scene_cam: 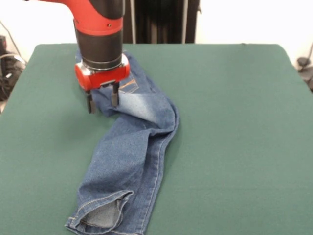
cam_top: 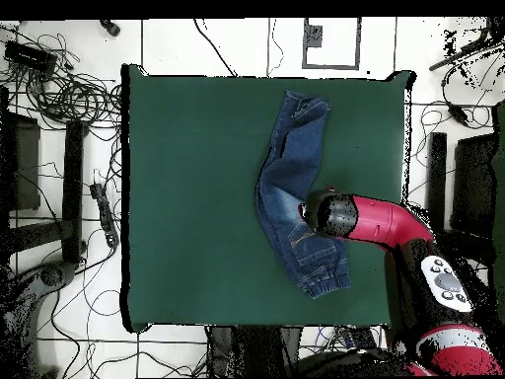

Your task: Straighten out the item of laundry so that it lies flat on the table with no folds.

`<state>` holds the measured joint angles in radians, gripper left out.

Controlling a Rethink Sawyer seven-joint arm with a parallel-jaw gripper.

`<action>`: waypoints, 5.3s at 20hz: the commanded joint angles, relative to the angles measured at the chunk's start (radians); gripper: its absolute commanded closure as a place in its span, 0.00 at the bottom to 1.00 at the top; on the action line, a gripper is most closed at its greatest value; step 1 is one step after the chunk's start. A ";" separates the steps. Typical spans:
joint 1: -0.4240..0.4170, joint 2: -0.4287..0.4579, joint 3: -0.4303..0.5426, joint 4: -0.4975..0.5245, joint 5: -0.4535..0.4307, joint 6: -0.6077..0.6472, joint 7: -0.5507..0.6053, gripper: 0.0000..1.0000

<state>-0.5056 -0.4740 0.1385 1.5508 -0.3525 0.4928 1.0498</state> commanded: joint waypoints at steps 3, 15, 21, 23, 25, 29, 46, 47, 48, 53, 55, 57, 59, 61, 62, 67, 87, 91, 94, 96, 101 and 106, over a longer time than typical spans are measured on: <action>0.092 0.129 0.024 -0.052 0.022 0.169 0.120 0.00; 0.161 0.285 -0.035 -0.247 0.042 0.263 0.177 0.00; 0.187 0.316 -0.051 -0.297 0.054 0.284 0.198 1.00; 0.194 0.321 -0.048 -0.310 0.055 0.293 0.198 1.00; 0.194 0.312 -0.042 -0.302 0.059 0.292 0.195 1.00; 0.187 0.240 -0.042 -0.206 0.061 0.252 0.199 1.00; 0.181 0.188 -0.050 -0.126 0.066 0.210 0.198 0.00; 0.179 0.186 -0.049 -0.120 0.070 0.215 0.197 0.00; 0.179 0.186 -0.050 -0.118 0.079 0.226 0.205 0.00; 0.163 0.174 -0.032 -0.105 0.127 0.271 0.217 0.00; 0.167 0.170 -0.032 -0.110 0.133 0.278 0.216 0.00; 0.175 0.166 -0.038 -0.116 0.142 0.289 0.222 0.00; 0.180 0.163 -0.041 -0.118 0.146 0.290 0.219 0.00; 0.187 0.159 -0.045 -0.122 0.152 0.295 0.220 0.00; 0.189 0.156 -0.046 -0.123 0.156 0.296 0.221 0.00; 0.202 0.148 -0.055 -0.127 0.161 0.290 0.226 0.00; 0.250 0.127 -0.085 -0.175 0.184 0.382 0.220 0.00; 0.254 0.126 -0.088 -0.176 0.191 0.386 0.222 0.00; 0.251 0.133 -0.084 -0.170 0.191 0.358 0.221 0.00; 0.247 0.143 -0.080 -0.164 0.194 0.328 0.227 0.00; 0.237 0.183 -0.079 -0.151 0.186 0.203 0.244 0.00; 0.236 0.217 -0.087 -0.157 0.168 0.116 0.251 0.00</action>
<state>-0.2928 -0.3595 0.0020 1.3325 -0.2058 0.7221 1.0498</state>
